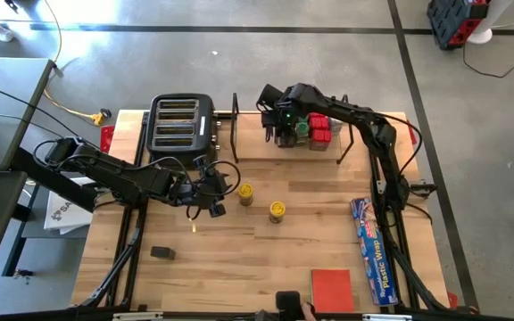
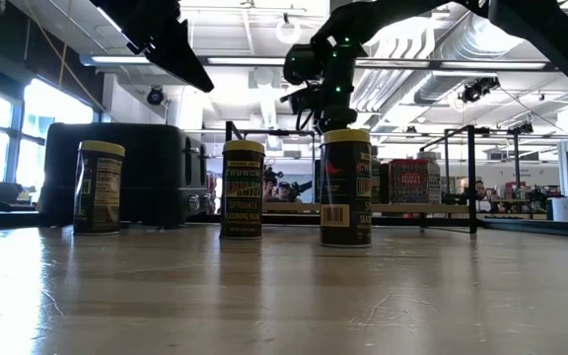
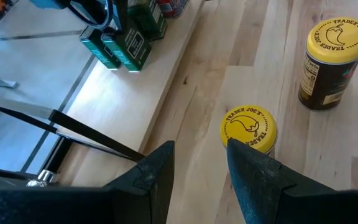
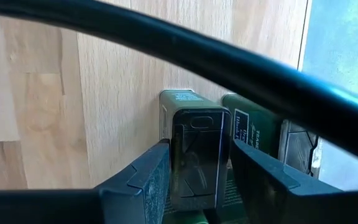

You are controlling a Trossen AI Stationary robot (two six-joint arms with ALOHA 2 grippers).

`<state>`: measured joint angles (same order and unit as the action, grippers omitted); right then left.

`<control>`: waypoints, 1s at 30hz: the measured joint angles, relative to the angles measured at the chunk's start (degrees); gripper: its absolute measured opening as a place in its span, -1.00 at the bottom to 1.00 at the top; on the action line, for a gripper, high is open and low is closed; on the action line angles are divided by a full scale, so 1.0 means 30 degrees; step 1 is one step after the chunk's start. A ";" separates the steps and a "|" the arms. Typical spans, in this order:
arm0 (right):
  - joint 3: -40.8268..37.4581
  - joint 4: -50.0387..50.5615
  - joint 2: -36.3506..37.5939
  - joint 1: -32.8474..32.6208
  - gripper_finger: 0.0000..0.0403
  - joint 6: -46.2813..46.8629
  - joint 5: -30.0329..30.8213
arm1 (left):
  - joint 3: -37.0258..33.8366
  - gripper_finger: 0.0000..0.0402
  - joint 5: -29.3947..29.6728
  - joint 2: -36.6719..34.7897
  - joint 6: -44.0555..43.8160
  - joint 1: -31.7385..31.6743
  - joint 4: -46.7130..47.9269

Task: Shelf spices
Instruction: Put the right black seasoning can on the shelf aligned with the other seasoning can

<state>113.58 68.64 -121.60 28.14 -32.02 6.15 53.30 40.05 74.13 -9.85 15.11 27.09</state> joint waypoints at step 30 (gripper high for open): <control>-0.0724 0.0711 0.0029 -0.1102 -0.80 -0.0287 -0.1317 | 0.0015 -0.29 -0.0048 0.0000 -0.0007 0.0128 0.0044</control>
<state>111.41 70.78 -121.51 24.84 -32.89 2.20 53.34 39.91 74.13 -9.87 15.50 27.22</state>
